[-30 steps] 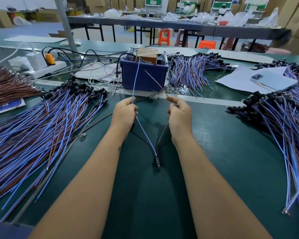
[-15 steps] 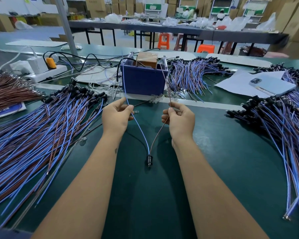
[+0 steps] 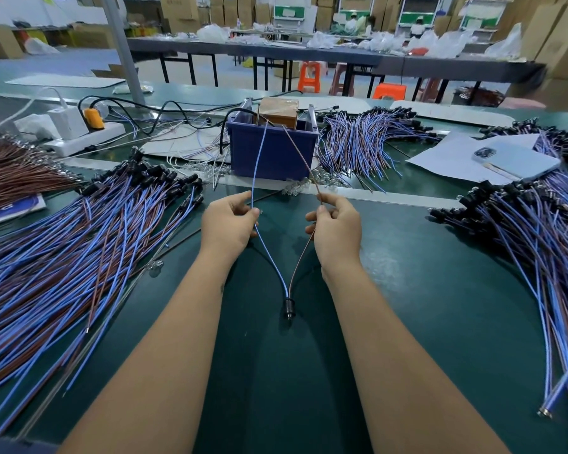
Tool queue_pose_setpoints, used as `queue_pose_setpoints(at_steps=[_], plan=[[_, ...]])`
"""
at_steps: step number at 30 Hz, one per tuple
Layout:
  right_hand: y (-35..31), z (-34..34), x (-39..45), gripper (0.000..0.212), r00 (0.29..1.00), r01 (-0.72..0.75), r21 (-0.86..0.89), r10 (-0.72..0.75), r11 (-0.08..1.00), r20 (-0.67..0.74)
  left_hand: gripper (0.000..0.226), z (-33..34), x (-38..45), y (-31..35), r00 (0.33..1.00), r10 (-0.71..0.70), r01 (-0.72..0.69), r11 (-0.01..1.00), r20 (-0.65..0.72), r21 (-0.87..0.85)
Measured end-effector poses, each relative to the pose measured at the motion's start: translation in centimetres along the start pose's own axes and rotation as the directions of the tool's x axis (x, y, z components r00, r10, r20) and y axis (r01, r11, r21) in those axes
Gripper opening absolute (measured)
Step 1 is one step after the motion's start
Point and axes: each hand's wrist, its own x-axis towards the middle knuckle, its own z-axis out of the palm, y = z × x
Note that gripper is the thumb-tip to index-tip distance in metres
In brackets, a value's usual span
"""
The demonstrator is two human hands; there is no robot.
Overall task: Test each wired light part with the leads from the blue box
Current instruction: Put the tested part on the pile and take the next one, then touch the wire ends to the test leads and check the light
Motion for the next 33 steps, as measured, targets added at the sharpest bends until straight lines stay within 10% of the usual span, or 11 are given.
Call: queue_pose_setpoints(at_steps=[33], plan=[[-0.44,-0.22,-0.07,0.021,0.985,-0.056,0.1,0.071,0.993,-0.155,0.04,-0.39,-0.09,0.45,0.996,-0.012,0.005,0.997,-0.091,-0.075]])
